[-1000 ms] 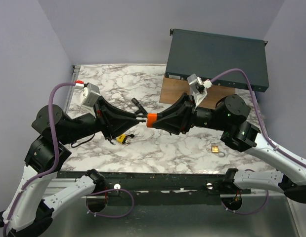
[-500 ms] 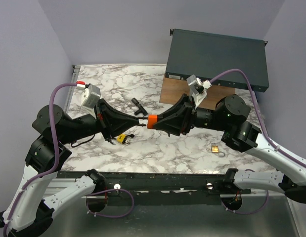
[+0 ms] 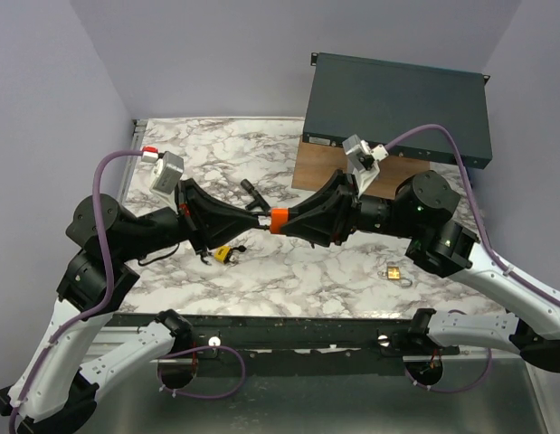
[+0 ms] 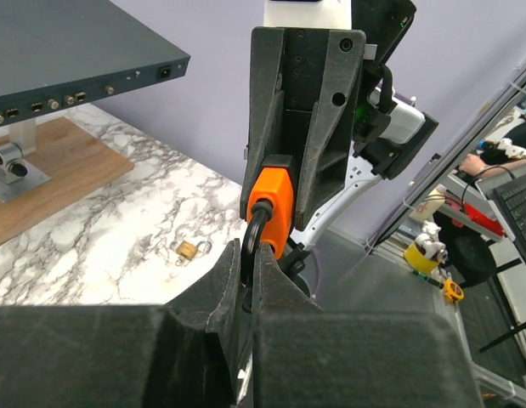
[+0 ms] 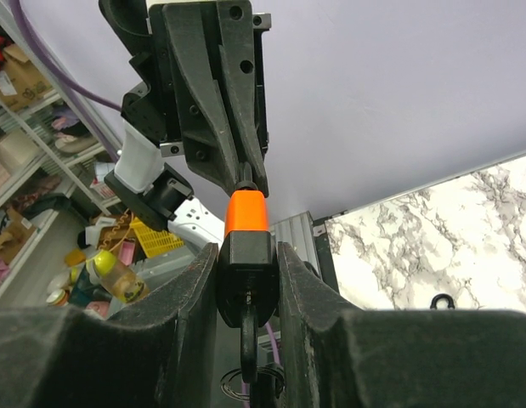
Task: Lock with the key
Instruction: Lock the lock.
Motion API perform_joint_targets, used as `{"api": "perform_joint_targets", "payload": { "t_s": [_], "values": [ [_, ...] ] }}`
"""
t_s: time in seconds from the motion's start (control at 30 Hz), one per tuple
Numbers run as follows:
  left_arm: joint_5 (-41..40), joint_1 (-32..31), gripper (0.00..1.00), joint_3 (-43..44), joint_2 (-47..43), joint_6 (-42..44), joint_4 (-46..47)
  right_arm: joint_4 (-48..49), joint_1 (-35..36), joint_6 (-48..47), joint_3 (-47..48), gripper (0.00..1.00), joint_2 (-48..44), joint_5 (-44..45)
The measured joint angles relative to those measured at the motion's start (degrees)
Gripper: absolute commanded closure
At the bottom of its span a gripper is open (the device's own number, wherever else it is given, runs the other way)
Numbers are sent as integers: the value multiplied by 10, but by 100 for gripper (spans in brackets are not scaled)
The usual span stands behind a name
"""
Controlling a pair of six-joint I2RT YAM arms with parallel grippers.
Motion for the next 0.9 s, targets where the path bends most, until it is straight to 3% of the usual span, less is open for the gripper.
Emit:
{"api": "perform_joint_targets", "payload": {
  "t_s": [0.9],
  "values": [
    [-13,-26,100,-17,5,-28,39,11,-2,0,1,99,9,-2]
  ]
}}
